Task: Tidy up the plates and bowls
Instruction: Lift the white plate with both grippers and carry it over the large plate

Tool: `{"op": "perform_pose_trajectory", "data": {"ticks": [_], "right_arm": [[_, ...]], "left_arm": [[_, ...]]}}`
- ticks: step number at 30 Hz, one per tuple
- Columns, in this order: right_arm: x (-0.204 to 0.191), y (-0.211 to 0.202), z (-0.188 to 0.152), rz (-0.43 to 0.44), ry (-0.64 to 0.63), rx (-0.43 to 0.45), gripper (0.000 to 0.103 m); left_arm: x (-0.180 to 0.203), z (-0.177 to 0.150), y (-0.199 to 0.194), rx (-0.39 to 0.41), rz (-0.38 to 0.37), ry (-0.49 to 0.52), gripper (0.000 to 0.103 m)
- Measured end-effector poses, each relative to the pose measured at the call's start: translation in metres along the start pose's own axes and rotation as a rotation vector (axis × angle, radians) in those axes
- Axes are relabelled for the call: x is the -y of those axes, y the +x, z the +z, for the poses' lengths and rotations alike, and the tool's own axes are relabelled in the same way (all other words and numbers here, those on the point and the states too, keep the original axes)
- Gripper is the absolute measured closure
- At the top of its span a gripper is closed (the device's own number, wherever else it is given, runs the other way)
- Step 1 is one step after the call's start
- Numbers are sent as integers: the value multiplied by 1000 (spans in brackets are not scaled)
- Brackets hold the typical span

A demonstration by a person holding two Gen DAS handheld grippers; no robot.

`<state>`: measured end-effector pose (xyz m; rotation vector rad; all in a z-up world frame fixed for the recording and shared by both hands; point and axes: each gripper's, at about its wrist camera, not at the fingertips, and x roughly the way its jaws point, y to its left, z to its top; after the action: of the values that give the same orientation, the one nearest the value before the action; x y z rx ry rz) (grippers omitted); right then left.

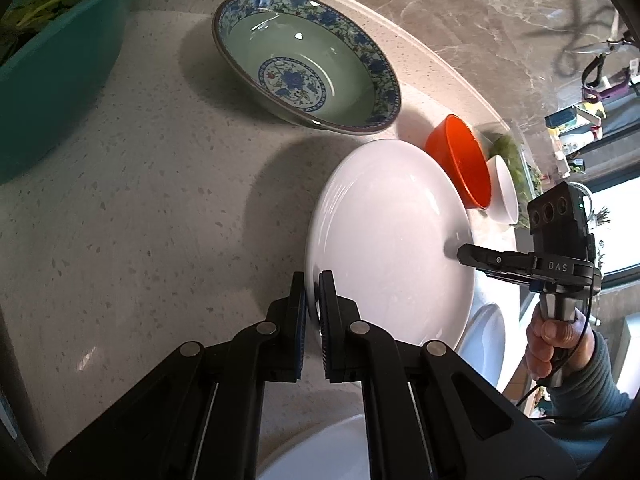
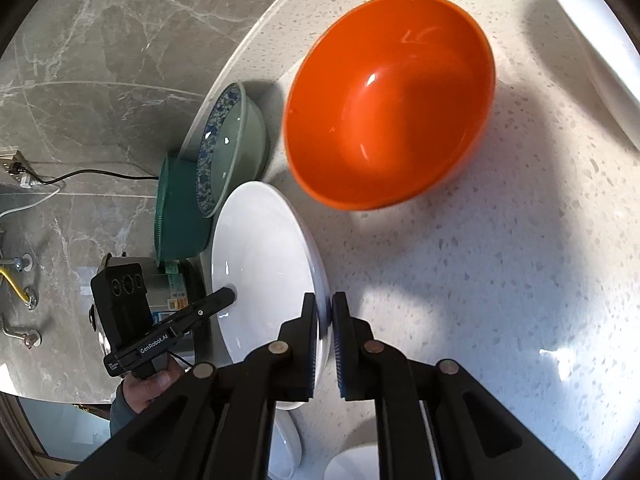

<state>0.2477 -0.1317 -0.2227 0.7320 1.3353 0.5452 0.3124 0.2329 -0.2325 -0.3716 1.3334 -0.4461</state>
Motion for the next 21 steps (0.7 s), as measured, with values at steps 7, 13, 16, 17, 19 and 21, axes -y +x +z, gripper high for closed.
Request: {"op": "perform_pose_trajectory", "data": {"ticks": [7,13,16,17,19,21], "right_arm": [[-12,-25,-13,17,-21,26,92],[-20,-55,-30,30,-40,48,92],[-24,-73,-41,37,-52,59,91],[-24,-78,-44,41,-54,61,91],[-24,-87,-50,43,-57,67,91],[-23,-96,-57,48,-59,69,91]], "left_arm": [[26,-11,-20,27,-4,22,98],[58,-26,-42,47,-18,50,98],[76,-35,-51,58,-25,61,98],[82,-38,-54,60,-28,63,98],[93,-48,-59,62,-35,65,98],[104,-58,-63,61,-38,67,98]]}}
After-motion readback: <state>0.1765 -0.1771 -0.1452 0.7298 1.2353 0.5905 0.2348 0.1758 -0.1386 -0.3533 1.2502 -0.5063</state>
